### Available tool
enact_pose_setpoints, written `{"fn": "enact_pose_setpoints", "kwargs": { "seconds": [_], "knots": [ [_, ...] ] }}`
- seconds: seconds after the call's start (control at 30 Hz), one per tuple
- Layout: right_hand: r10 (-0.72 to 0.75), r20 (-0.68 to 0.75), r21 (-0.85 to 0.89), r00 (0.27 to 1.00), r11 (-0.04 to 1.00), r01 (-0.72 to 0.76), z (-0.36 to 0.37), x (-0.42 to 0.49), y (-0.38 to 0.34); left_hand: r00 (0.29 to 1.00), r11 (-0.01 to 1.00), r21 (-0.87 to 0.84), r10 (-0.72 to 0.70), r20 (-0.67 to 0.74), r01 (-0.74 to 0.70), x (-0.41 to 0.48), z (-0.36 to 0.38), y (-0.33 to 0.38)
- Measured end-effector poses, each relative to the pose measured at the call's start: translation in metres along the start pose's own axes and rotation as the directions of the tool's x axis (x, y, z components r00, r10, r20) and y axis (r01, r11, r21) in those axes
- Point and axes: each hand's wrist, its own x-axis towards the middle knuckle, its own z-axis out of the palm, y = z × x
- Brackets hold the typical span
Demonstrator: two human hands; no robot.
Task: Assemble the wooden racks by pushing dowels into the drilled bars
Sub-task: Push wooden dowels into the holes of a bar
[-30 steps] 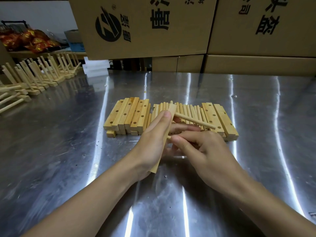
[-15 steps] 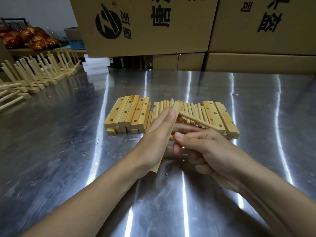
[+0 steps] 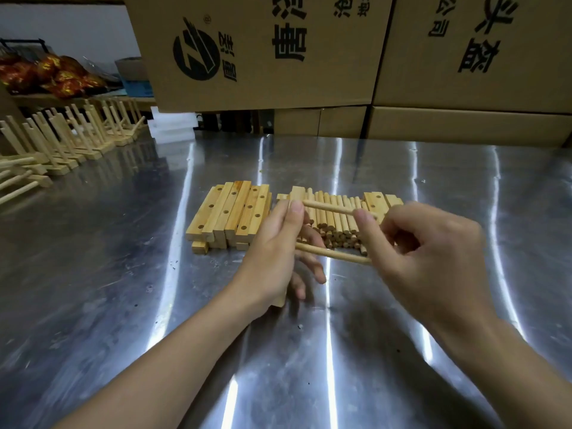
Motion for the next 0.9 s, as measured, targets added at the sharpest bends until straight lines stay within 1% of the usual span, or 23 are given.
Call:
{"fn": "enact_pose_setpoints", "kwargs": {
  "seconds": [0.07,0.1,0.17,0.2,0.27,0.3,0.33,0.47,0.53,0.73,0.83,0.9],
  "knots": [
    [-0.082,-0.027,-0.004,0.996,0.997,0.082,0.001,0.001,0.003,1.0,0.999,0.041,-0.014,0.014,0.014,-0.001,0.0,0.001],
    [-0.092,0.001,-0.017,0.996,0.996,0.092,0.003,0.002,0.004,1.0,0.999,0.051,-0.019,0.024,0.018,-0.002,0.0,0.001],
    [-0.051,0.144,-0.027,0.988,0.998,0.055,0.005,0.001,0.004,0.999,0.997,0.067,-0.033,0.041,0.031,-0.003,0.001,0.002],
    [-0.028,0.235,-0.033,0.972,0.999,0.037,0.005,0.001,0.005,0.998,0.997,0.073,-0.039,0.053,0.035,-0.003,0.001,0.002],
    [-0.022,0.405,-0.014,0.914,0.999,0.03,0.008,0.001,0.01,0.996,0.996,0.081,-0.039,0.084,0.032,-0.005,0.003,0.004],
    [-0.023,0.459,0.023,0.888,1.0,0.014,0.01,0.0,0.012,0.995,0.996,0.089,-0.037,0.093,0.028,-0.005,0.004,0.004],
    [-0.018,0.481,0.067,0.877,0.998,-0.017,0.011,-0.001,0.014,0.995,0.994,0.102,-0.036,0.097,0.026,-0.006,0.005,0.005],
    [-0.015,0.406,0.23,0.914,0.969,-0.086,0.014,-0.002,0.012,0.993,0.987,0.158,-0.024,0.118,0.005,-0.011,0.006,0.005],
    [-0.008,0.395,0.29,0.919,0.95,-0.116,0.012,-0.003,0.008,0.991,0.984,0.176,-0.018,0.134,-0.006,-0.014,0.005,0.005],
    [0.075,0.465,0.384,0.882,0.88,-0.278,0.009,-0.001,0.009,0.986,0.967,0.252,-0.019,0.165,-0.023,-0.017,0.005,0.008],
    [0.126,0.504,0.449,0.854,0.807,-0.383,0.012,-0.004,0.01,0.99,0.962,0.27,-0.005,0.144,-0.034,-0.019,0.008,0.01],
    [0.144,0.524,0.474,0.839,0.769,-0.428,0.013,-0.004,0.01,0.99,0.96,0.278,0.003,0.138,-0.041,-0.02,0.008,0.012]
  ]
}}
